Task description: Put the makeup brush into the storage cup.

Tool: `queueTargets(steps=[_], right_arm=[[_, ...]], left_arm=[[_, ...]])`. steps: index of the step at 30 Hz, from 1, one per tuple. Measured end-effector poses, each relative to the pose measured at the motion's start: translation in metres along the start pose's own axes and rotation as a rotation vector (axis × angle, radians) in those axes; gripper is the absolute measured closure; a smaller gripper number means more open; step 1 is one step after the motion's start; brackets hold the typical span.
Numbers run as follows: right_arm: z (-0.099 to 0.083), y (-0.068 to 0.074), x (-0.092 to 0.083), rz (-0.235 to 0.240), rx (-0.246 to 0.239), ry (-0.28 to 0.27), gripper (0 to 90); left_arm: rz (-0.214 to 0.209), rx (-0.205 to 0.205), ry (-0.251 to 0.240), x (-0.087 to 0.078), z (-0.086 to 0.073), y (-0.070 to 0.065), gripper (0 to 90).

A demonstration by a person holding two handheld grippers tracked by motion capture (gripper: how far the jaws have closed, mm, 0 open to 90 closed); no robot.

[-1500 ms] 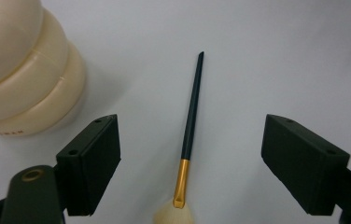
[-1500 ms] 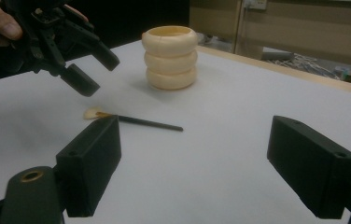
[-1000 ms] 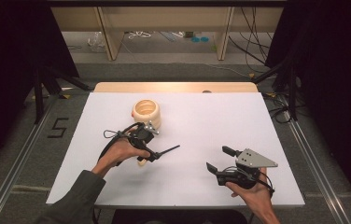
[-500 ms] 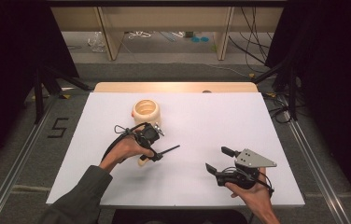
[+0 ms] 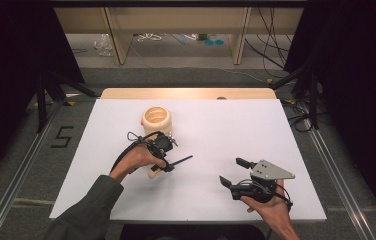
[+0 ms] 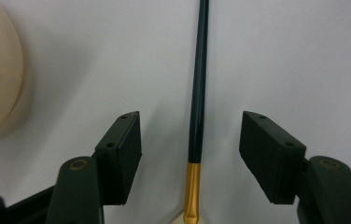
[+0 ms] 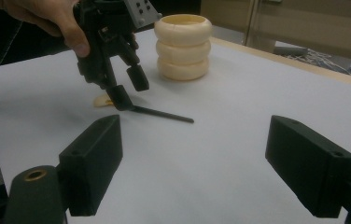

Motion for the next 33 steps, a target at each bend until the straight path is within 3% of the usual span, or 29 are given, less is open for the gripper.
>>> queueTargets(steps=[4,7,10,11,15,19,21,25,26,27,33], right_arm=[[0.0001,0.0003,0.0009,-0.003,-0.002,-0.004,19.9],[-0.0003,0.0006,0.0013,-0.004,-0.003,-0.004,20.0],[-0.0004,0.0011,0.0006,0.002,-0.003,0.002,20.1],[-0.0004,0.0012,0.0012,0.000,-0.004,-0.003,20.1],[-0.0001,0.0014,0.0015,0.001,-0.003,-0.004,20.2],[-0.0011,0.0023,0.0010,0.010,-0.002,0.007,20.2],[-0.0002,0.0028,0.0018,0.011,-0.002,-0.001,20.2],[-0.0009,0.0037,0.0021,0.014,-0.006,0.005,20.3],[-0.0008,0.0038,0.0022,0.015,-0.007,0.005,20.3],[-0.0009,0.0043,0.0023,0.018,-0.006,0.005,20.3],[-0.0016,0.0041,0.0020,0.021,-0.001,0.009,20.3]], left_arm=[[0.018,0.014,0.029,0.0011,0.0008,0.0012,42.0],[0.004,0.014,0.028,0.0012,0.0035,-0.0019,44.9],[0.008,0.041,0.065,-0.0002,0.0020,0.0008,48.0],[0.001,0.018,0.048,0.0014,0.0029,-0.0005,49.2],[0.001,0.028,0.079,0.0022,-0.0006,0.0022,51.9],[-0.004,0.018,0.072,0.0030,0.0000,0.0004,54.9],[-0.009,0.045,0.096,0.0025,-0.0017,0.0010,55.8],[-0.014,0.047,0.110,0.0044,-0.0023,-0.0007,58.9],[-0.015,0.018,0.087,0.0067,-0.0007,-0.0027,59.4],[-0.012,0.048,0.116,0.0053,-0.0025,0.0001,59.9],[-0.018,0.041,0.128,0.0067,-0.0034,0.0030,64.1]])
Point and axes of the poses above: each handheld gripper's, and its own axes: x roughly forward along the jaws, z roughly out of its top, y roughly to its left, the point moved 9 cm from there along x, roughly forward along the jaws, and after that the axes turned 4 degrees about -x, right-handed, at the moved point
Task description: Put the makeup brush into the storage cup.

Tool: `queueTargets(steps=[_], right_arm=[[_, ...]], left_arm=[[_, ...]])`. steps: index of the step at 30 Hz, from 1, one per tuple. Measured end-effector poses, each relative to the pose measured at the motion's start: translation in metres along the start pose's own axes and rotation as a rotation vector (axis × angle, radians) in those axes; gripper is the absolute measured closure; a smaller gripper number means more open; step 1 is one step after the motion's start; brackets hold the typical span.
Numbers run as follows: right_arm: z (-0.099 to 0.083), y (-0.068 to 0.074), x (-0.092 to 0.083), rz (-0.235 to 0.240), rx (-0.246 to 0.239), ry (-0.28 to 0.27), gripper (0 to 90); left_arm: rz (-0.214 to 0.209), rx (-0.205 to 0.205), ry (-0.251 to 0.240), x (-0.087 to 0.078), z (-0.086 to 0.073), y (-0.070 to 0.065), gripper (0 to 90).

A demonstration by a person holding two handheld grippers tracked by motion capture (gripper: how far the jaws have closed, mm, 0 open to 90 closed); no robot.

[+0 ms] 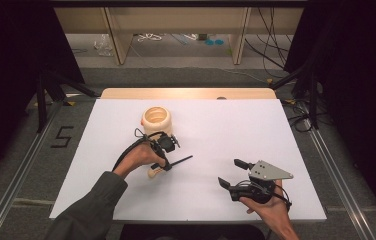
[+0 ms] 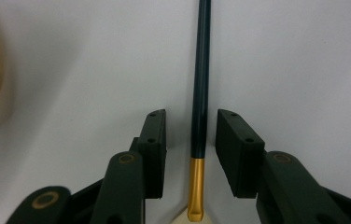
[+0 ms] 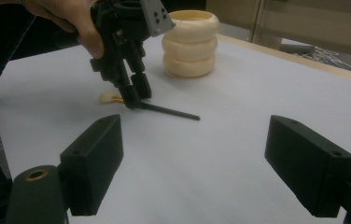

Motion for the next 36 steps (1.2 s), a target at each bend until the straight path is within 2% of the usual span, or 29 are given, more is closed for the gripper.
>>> queueTargets(steps=[2,6,14,22,27,36], right_arm=[[0.0008,0.0001,0.0011,0.002,0.001,-0.012,20.3],[-0.0005,0.0008,0.0003,0.003,-0.002,0.003,20.4],[-0.0003,0.0012,0.0017,0.000,0.001,-0.003,20.4],[-0.0011,0.0018,0.0020,0.003,0.004,0.001,20.6],[-0.0013,0.0015,0.0011,0.005,0.002,0.007,20.7],[-0.0006,0.0013,0.0016,0.001,-0.003,-0.001,20.9]], left_arm=[[-0.003,0.002,0.004,0.0004,-0.0003,-0.0004,65.6],[0.001,-0.007,0.002,0.0016,0.0005,0.0001,68.5],[0.011,-0.002,0.012,0.0013,0.0007,0.0005,72.9],[0.018,0.009,0.022,0.0018,0.0017,-0.0022,77.7],[0.025,0.032,0.036,0.0021,0.0026,-0.0042,82.8],[0.009,0.043,0.031,0.0017,0.0024,-0.0033,83.1]])
Point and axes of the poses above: each handheld gripper's, and its own axes: x roughly forward along the jaws, z roughly out of its top, y roughly to its left, the point moved 9 cm from there along x, roughly forward along the jaws, and after that the axes turned 4 degrees about -x, right-handed, at the moved point
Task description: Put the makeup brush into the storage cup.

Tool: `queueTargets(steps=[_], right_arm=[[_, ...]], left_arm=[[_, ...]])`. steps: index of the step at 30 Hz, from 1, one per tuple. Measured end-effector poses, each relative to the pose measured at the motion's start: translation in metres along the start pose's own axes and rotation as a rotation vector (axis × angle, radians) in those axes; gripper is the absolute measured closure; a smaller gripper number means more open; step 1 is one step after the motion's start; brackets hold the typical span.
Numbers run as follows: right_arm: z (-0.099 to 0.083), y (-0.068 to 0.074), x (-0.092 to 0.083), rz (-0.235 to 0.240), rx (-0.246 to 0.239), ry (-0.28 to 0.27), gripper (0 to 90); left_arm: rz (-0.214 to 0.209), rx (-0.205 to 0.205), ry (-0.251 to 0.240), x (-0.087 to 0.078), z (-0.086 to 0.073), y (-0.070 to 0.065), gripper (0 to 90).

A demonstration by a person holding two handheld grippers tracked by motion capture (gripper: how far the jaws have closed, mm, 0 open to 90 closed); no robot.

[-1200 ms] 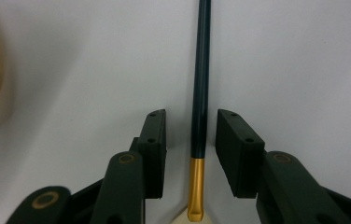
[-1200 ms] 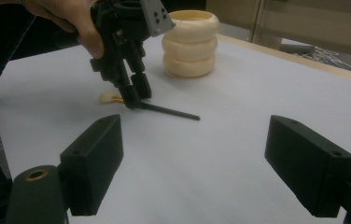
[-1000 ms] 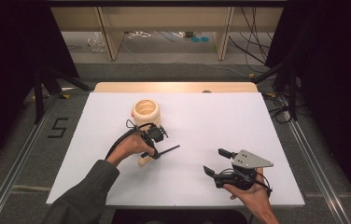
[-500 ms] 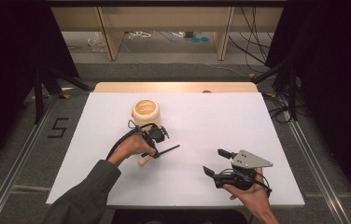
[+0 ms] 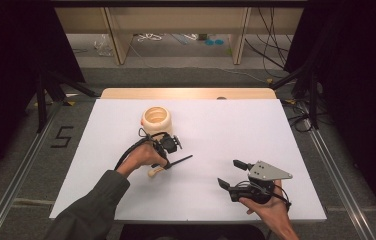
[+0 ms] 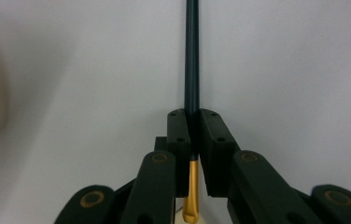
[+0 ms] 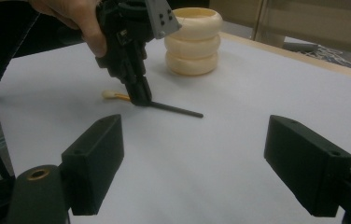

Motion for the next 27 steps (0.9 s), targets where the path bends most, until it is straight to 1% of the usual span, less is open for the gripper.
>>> queueTargets(steps=[2,3,4,7,9,10,12,14,15,17,18,20,21,24,26,27], right_arm=[[-0.001,0.001,0.001,0.001,0.000,0.001,21.0],[-0.001,0.002,0.000,0.009,-0.011,0.015,21.2],[-0.001,0.002,0.000,0.007,-0.014,0.017,21.4],[0.000,0.004,0.001,0.009,-0.034,0.016,21.6],[0.001,0.004,0.003,-0.001,-0.039,0.007,21.7],[0.001,0.005,0.003,0.007,-0.045,0.006,21.7],[0.002,0.006,0.002,0.006,-0.067,0.017,21.8],[0.004,0.008,0.004,0.000,-0.083,0.005,21.9],[0.005,0.010,0.004,0.013,-0.100,0.014,21.9],[0.005,0.013,0.006,0.014,-0.132,0.020,21.9],[0.006,0.014,0.008,0.010,-0.146,0.016,21.9],[0.007,0.017,0.009,0.004,-0.185,0.027,21.8],[0.008,0.018,0.010,-0.001,-0.206,0.028,21.8],[0.009,0.023,0.012,-0.005,-0.278,0.043,21.9],[0.009,0.026,0.014,-0.008,-0.318,0.054,22.2],[0.009,0.028,0.015,-0.006,-0.342,0.061,22.3]], left_arm=[[-0.006,0.004,0.000,0.000,0.000,0.000,83.2],[-0.023,0.004,-0.016,-0.001,0.001,-0.001,83.2],[-0.032,0.003,-0.024,-0.002,0.001,-0.003,83.2],[-0.053,0.005,-0.035,-0.006,0.003,-0.006,83.2],[-0.063,0.009,-0.039,-0.008,0.003,-0.007,83.2],[-0.068,0.013,-0.041,-0.009,0.004,-0.008,83.2],[-0.090,0.016,-0.047,-0.011,0.005,-0.011,83.2],[-0.095,0.018,-0.051,-0.012,0.006,-0.013,83.2],[-0.111,0.034,-0.052,-0.017,0.006,-0.017,83.2],[-0.120,0.044,-0.060,-0.022,0.008,-0.024,83.2],[-0.122,0.056,-0.059,-0.025,0.009,-0.026,83.2],[-0.130,0.076,-0.050,-0.030,0.011,-0.032,83.2],[-0.127,0.083,-0.050,-0.032,0.012,-0.033,83.2],[-0.148,0.090,-0.067,-0.040,0.017,-0.040,83.1],[-0.165,0.108,-0.061,-0.043,0.017,-0.046,83.2],[-0.168,0.108,-0.064,-0.044,0.017,-0.049,83.2]])
Point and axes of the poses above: each handheld gripper's, and its own axes: x roughly forward along the jaws, z roughly out of its top, y roughly to its left, the point moved 9 cm from there along x, roughly forward along the jaws, and after that the axes turned 4 degrees about -x, right-handed, at the moved point
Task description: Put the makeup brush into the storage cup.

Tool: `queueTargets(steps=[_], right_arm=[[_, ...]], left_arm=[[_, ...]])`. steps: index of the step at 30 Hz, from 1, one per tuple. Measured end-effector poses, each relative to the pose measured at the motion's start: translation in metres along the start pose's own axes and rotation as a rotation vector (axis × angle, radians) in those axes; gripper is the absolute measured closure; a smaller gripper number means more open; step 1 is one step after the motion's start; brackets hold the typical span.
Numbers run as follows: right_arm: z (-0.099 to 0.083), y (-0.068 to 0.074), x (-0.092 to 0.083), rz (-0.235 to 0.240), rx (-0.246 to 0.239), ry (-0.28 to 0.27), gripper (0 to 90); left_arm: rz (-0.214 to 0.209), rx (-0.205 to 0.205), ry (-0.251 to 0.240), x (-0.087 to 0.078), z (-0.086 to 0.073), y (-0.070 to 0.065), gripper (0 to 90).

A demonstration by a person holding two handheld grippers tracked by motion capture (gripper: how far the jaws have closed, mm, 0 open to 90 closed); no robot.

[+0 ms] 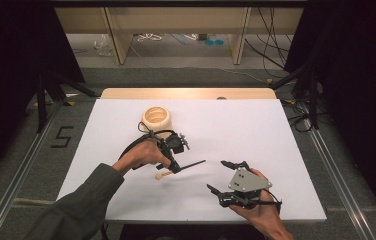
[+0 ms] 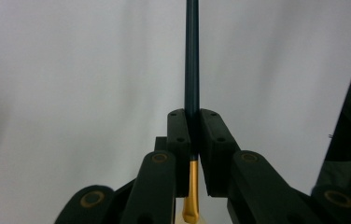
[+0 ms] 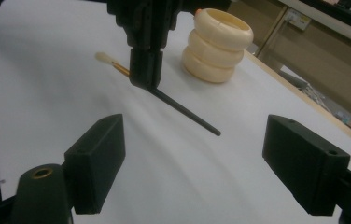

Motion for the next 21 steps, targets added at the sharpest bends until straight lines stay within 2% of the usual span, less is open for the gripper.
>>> queueTargets(steps=[2,7,11,15,16,17,21], right_arm=[[0.001,0.002,0.002,-0.007,-0.046,0.012,22.8],[0.005,0.007,0.006,-0.010,-0.120,0.025,24.2],[0.009,0.012,0.011,-0.006,-0.174,0.037,25.5],[0.009,0.018,0.016,-0.001,-0.252,0.062,27.0],[0.009,0.018,0.016,-0.001,-0.252,0.062,27.0],[0.009,0.020,0.018,-0.001,-0.281,0.071,27.7],[0.012,0.024,0.023,-0.005,-0.339,0.074,30.9]], left_arm=[[-0.009,0.009,0.005,-0.001,-0.001,-0.005,83.2],[-0.022,0.035,0.025,-0.005,0.001,-0.014,83.2],[-0.020,0.059,0.027,-0.006,0.006,-0.020,83.2],[-0.027,0.078,0.028,-0.008,0.009,-0.027,83.2],[-0.027,0.078,0.028,-0.008,0.009,-0.027,83.2],[-0.028,0.087,0.028,-0.009,0.011,-0.029,83.2],[-0.038,0.094,0.025,-0.009,0.013,-0.035,83.2]])
Point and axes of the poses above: each handheld gripper's, and its own axes: x roughly forward along the jaws, z roughly out of its top, y roughly to its left, the point moved 9 cm from there along x, roughly forward along the jaws, and after that the axes turned 4 degrees about -x, right-handed, at the moved point
